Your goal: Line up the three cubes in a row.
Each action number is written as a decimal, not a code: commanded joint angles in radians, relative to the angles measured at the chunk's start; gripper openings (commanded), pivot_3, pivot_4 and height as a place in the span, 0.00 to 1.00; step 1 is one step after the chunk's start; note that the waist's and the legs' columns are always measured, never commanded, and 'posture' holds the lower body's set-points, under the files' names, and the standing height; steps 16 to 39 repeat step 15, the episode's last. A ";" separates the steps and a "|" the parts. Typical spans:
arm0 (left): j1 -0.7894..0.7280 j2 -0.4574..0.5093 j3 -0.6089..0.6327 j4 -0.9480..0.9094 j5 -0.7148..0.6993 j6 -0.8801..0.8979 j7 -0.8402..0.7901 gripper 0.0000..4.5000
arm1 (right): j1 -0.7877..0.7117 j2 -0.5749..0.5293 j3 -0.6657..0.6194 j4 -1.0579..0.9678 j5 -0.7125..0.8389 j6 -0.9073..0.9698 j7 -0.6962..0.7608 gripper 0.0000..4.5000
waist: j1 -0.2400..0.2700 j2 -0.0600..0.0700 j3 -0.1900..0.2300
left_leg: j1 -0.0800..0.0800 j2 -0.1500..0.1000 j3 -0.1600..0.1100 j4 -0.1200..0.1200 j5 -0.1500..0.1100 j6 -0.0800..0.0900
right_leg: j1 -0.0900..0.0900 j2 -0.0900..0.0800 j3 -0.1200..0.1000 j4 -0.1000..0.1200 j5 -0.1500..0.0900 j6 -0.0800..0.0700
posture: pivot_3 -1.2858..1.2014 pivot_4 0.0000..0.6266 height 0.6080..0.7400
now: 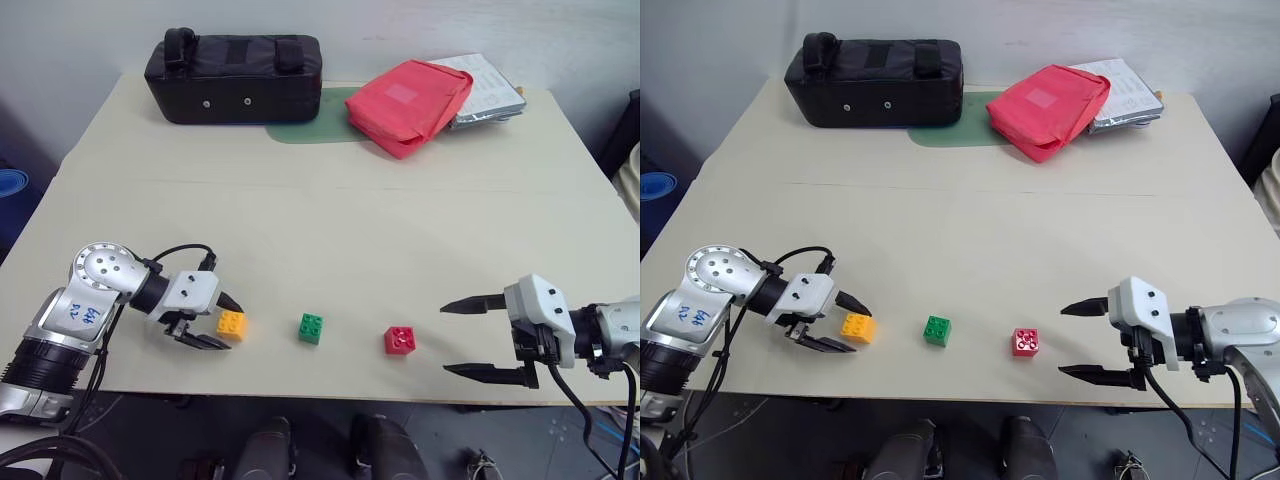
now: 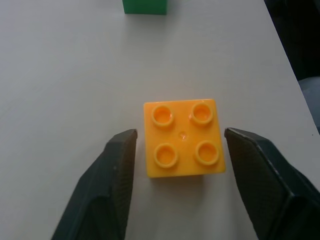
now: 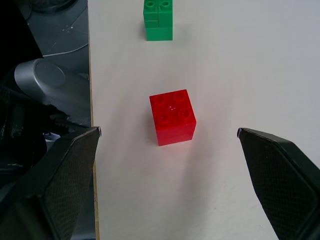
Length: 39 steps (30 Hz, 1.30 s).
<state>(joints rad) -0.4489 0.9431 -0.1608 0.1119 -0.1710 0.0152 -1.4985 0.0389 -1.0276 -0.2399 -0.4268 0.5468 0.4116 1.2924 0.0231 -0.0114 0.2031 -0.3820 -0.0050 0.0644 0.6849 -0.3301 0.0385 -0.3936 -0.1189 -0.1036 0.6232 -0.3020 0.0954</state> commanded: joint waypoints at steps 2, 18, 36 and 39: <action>0.050 0.078 0.129 -0.039 -0.114 0.095 -0.024 0.99 | 0.067 -0.054 -0.104 0.032 0.002 -0.025 0.068 1.00 | -0.001 0.000 0.000 | 0.000 0.000 0.000 0.000 0.000 0.000 | 0.000 0.000 0.000 0.000 0.000 0.000 | 0.52 0.24 1.00; 0.179 0.320 0.463 0.007 -0.261 0.245 -0.035 1.00 | 0.183 -0.137 -0.408 0.256 0.060 -0.016 0.307 1.00 | -0.002 0.002 0.001 | 0.005 0.001 0.000 -0.002 -0.002 -0.001 | 0.003 -0.003 0.001 -0.004 -0.001 -0.001 | 0.52 0.24 1.00; 0.179 0.320 0.463 0.007 -0.261 0.245 -0.035 1.00 | 0.183 -0.137 -0.408 0.256 0.060 -0.016 0.307 1.00 | -0.002 0.002 0.001 | 0.005 0.001 0.000 -0.002 -0.002 -0.001 | 0.003 -0.003 0.001 -0.004 -0.001 -0.001 | 0.52 0.24 1.00; 0.179 0.320 0.463 0.007 -0.261 0.245 -0.035 1.00 | 0.183 -0.137 -0.408 0.256 0.060 -0.016 0.307 1.00 | -0.002 0.002 0.001 | 0.005 0.001 0.000 -0.002 -0.002 -0.001 | 0.003 -0.003 0.001 -0.004 -0.001 -0.001 | 0.52 0.24 1.00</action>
